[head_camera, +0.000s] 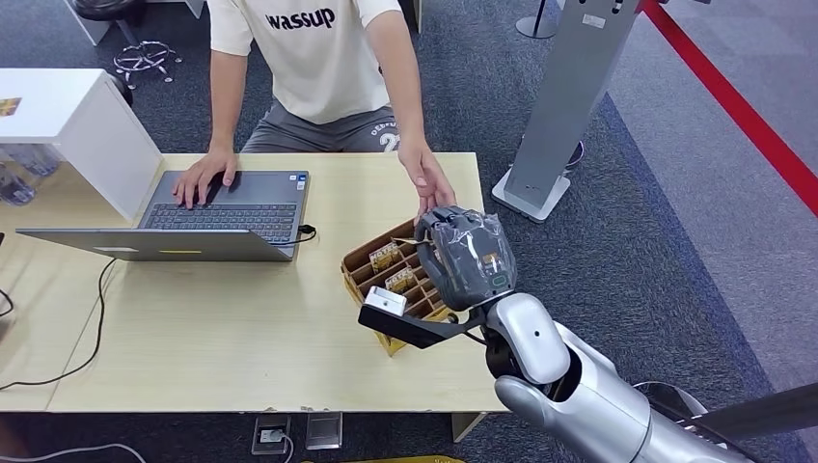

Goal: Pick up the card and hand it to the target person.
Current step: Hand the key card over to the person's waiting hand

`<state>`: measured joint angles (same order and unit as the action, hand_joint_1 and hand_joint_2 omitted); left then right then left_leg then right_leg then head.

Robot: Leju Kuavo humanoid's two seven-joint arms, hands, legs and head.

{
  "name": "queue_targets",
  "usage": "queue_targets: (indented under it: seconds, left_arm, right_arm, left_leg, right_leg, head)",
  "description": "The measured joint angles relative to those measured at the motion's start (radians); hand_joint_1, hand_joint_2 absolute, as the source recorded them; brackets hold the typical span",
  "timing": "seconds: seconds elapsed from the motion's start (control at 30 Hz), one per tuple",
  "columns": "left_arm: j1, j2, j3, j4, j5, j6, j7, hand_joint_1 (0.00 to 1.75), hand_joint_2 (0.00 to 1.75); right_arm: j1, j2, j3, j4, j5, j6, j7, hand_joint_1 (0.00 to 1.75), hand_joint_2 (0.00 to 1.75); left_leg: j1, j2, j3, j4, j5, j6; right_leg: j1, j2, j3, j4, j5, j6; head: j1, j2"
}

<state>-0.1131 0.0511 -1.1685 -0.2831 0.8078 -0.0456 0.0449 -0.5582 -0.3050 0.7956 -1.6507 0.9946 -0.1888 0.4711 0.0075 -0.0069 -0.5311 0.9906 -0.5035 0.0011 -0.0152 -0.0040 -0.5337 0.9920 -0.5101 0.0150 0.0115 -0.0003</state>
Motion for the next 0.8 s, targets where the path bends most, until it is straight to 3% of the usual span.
queue_targets:
  seconds: [0.33,0.7,0.8]
  left_arm:
    - [0.0,-0.001,0.0,0.0,0.009,-0.035,-0.011,0.0,1.75]
    - [0.001,-0.002,0.0,0.0,0.021,-0.053,-0.004,0.0,1.75]
    - [0.001,-0.002,0.0,0.0,0.022,-0.056,-0.007,0.0,1.75]
  right_arm:
    - [0.0,0.032,-0.031,0.176,-0.067,-0.28,-0.182,1.34,1.75]
    - [0.005,0.073,-0.054,0.326,-0.155,-0.432,-0.26,1.34,1.75]
    - [0.008,0.081,-0.055,0.351,-0.181,-0.443,-0.267,0.34,1.75]
  left_leg:
    - [0.0,0.0,0.0,0.0,0.0,0.0]
    - [0.0,0.0,0.0,0.0,0.0,0.0]
    - [0.0,0.0,0.0,0.0,0.0,0.0]
  right_leg:
    - [0.0,0.0,0.0,0.0,0.0,0.0]
    - [0.0,0.0,0.0,0.0,0.0,0.0]
    - [0.0,0.0,0.0,0.0,0.0,0.0]
  head:
    - [0.0,0.0]
    - [0.0,0.0]
    - [0.001,0.0]
